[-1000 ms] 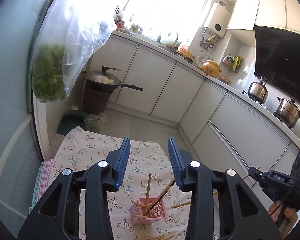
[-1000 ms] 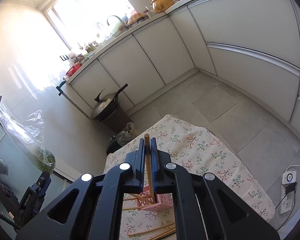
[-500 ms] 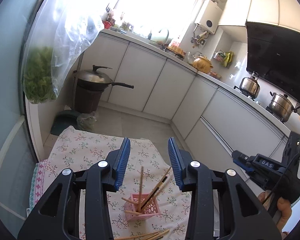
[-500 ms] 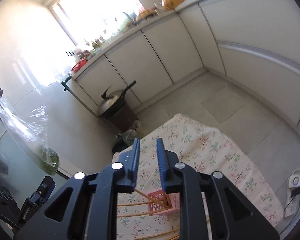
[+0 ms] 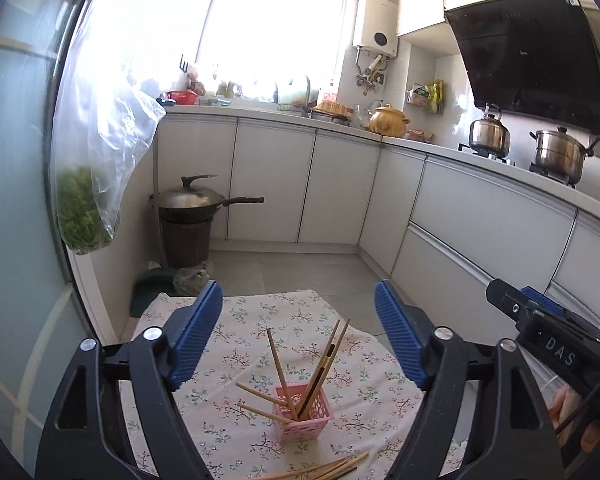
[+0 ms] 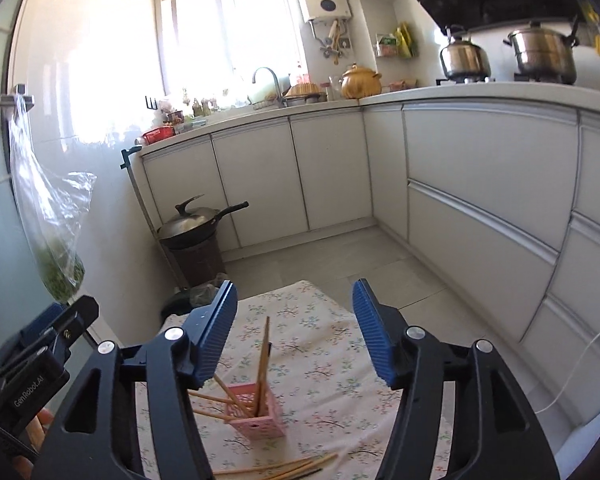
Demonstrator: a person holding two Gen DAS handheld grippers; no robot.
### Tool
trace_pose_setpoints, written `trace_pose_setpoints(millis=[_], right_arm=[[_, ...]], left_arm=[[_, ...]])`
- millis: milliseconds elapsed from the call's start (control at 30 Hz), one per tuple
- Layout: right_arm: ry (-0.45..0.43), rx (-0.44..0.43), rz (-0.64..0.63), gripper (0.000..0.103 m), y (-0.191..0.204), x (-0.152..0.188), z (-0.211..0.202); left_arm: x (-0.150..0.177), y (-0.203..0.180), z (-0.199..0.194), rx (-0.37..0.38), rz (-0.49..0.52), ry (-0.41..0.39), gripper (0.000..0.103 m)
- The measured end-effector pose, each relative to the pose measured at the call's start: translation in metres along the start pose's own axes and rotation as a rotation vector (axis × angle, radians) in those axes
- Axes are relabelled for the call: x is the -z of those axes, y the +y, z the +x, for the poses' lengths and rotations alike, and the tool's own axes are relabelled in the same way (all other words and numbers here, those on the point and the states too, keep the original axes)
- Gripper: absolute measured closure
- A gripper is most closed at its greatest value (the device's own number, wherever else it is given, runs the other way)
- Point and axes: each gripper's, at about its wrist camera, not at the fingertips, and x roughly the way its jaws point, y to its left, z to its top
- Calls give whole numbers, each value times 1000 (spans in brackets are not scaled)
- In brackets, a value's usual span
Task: Organize utensils
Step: 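Move both grippers back to the pile and grasp a chopstick with the left gripper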
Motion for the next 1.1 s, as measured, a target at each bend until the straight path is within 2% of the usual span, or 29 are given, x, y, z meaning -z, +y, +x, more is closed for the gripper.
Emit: trace_pose_setpoints(millis=[100, 300, 500, 700, 800, 967, 1033, 1100], right_arm=[[-1, 33, -21, 41, -1, 8, -9], [-4, 89, -28, 27, -12, 24, -20], [-3, 143, -10, 8, -29, 44, -26], [3, 206, -9, 7, -56, 63, -28], [30, 214, 15, 7, -71, 75, -28], [110, 223, 22, 7, -93, 109, -27], [156, 220, 25, 7, -101, 125, -26], [206, 209, 32, 7, -107, 142, -25]], left_arm=[[6, -6, -5, -15, 13, -3, 21], [23, -17, -11, -42, 46, 1, 12], [40, -28, -11, -59, 97, 29, 7], [58, -39, -2, -72, 163, 93, 7], [69, -43, 7, -66, 197, 143, 7], [98, -56, 33, -35, 282, 274, 7], [111, -60, 46, 9, 305, 349, 7], [127, -65, 62, 77, 322, 458, 7]])
